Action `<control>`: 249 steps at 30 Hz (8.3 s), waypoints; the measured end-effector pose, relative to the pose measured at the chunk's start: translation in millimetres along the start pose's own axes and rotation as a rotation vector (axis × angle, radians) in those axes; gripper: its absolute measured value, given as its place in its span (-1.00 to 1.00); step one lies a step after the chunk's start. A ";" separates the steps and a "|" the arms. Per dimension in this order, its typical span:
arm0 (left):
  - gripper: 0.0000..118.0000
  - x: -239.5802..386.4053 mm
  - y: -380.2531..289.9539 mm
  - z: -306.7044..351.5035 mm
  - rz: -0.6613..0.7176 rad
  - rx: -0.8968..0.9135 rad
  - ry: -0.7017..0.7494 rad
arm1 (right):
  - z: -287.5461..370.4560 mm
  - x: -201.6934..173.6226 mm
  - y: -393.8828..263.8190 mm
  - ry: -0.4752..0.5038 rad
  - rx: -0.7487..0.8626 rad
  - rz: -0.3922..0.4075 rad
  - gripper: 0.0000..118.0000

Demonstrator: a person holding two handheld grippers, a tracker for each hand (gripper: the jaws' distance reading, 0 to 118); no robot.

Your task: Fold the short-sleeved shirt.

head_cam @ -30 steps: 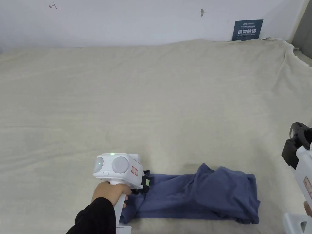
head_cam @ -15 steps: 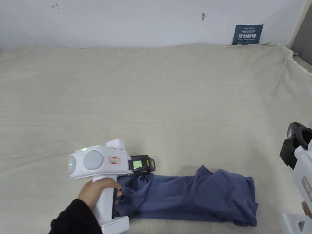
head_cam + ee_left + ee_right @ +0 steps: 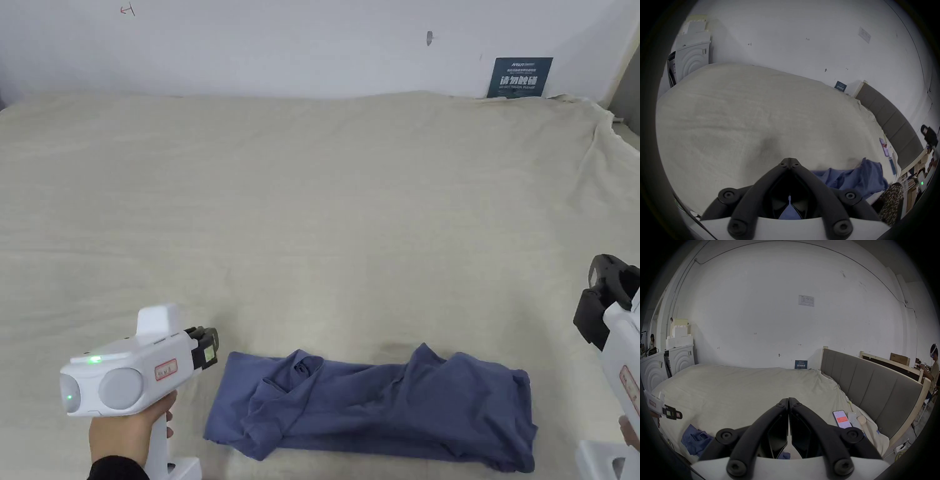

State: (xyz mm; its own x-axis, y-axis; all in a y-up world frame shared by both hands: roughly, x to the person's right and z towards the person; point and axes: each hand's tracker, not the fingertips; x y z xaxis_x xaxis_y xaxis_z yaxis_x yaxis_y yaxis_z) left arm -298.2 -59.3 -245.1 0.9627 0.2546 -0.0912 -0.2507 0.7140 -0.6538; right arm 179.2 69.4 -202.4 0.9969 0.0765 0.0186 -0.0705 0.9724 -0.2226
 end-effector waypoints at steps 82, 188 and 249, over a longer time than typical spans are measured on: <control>0.57 -81.7 -18.4 -70.7 0.226 -0.451 -0.461 | -10.4 -3.4 -7.3 -0.031 -0.065 0.031 -1.00; -1.00 171.7 -29.8 -16.2 -0.210 0.125 -0.204 | 16.1 43.6 -9.6 -0.049 -0.025 -0.053 -1.00; -1.00 151.0 44.6 89.1 -0.290 0.584 -0.058 | 21.3 -8.3 22.4 0.049 0.126 -0.024 -1.00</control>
State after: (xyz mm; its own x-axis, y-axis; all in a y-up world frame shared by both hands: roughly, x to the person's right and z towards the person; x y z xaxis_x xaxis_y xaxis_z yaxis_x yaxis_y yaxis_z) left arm -173.0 69.1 -221.1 0.9966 0.0213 0.0792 -0.0110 0.9917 -0.1284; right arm 168.6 95.3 -186.8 0.9986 0.0449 -0.0263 -0.0473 0.9940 -0.0981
